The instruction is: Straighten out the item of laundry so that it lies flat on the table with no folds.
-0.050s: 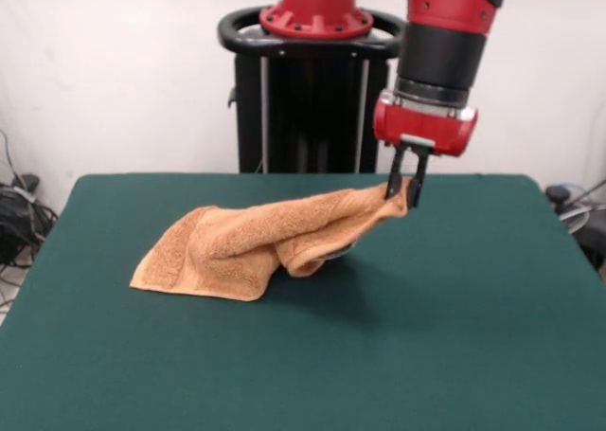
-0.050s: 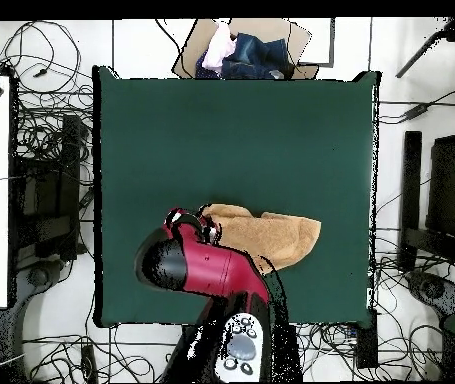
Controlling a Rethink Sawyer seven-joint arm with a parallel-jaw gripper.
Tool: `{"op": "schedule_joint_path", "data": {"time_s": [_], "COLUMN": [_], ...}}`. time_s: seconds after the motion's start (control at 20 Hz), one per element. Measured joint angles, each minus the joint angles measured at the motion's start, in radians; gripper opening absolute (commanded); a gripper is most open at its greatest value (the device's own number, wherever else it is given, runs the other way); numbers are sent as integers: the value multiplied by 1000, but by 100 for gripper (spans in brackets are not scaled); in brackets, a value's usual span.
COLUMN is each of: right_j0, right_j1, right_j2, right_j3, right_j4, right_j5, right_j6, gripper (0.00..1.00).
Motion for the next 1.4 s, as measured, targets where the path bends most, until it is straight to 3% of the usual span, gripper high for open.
{"op": "schedule_joint_path", "data": {"time_s": [1.4], "right_j0": [6], "right_j1": [-56], "right_j2": [-18], "right_j3": [35], "right_j4": [21], "right_j5": [-5], "right_j6": [0], "gripper": [100]}}
